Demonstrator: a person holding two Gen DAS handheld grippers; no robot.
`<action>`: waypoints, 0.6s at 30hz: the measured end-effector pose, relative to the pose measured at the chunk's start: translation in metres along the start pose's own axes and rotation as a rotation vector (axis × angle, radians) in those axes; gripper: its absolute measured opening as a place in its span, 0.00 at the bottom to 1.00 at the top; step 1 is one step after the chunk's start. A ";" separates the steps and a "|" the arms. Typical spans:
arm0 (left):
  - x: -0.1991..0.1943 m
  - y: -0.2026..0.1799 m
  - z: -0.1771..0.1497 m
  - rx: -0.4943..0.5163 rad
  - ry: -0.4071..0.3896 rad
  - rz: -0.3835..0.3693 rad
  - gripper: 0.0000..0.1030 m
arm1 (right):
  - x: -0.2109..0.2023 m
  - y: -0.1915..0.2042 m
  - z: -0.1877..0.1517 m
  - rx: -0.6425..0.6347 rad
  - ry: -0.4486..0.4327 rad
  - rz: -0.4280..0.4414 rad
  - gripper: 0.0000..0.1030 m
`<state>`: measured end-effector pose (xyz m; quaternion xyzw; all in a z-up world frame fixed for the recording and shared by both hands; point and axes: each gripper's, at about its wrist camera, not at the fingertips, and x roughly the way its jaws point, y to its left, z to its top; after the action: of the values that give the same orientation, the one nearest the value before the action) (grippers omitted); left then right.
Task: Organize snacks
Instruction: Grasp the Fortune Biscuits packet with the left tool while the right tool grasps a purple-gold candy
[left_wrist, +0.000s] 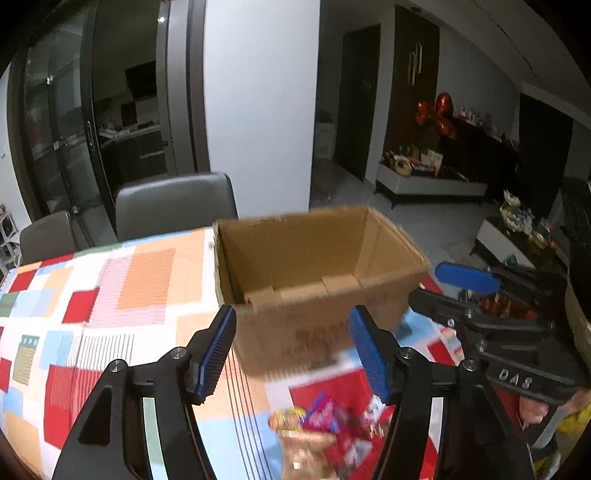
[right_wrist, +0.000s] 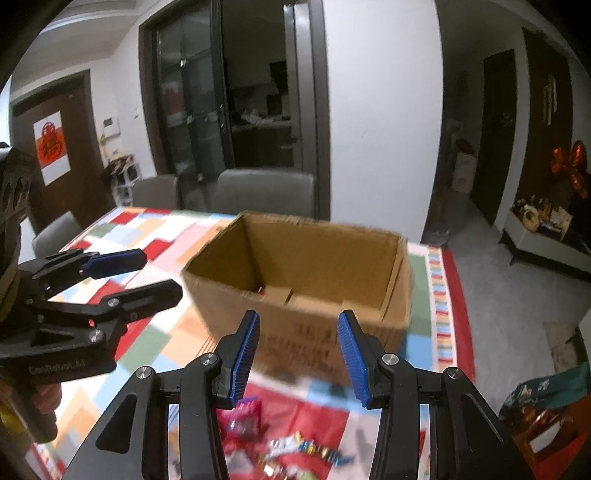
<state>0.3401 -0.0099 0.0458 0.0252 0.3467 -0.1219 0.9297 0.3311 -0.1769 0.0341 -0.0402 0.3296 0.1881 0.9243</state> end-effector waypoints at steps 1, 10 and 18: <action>-0.002 -0.001 -0.006 0.001 0.017 -0.006 0.61 | -0.001 0.001 -0.002 -0.002 0.017 0.004 0.44; -0.007 -0.009 -0.042 0.031 0.139 -0.017 0.61 | -0.006 0.014 -0.033 -0.047 0.172 0.013 0.44; 0.008 -0.010 -0.071 0.028 0.279 -0.053 0.61 | 0.015 0.021 -0.062 -0.045 0.352 0.058 0.44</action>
<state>0.2980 -0.0120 -0.0126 0.0456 0.4715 -0.1466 0.8684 0.2974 -0.1650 -0.0227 -0.0838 0.4832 0.2122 0.8453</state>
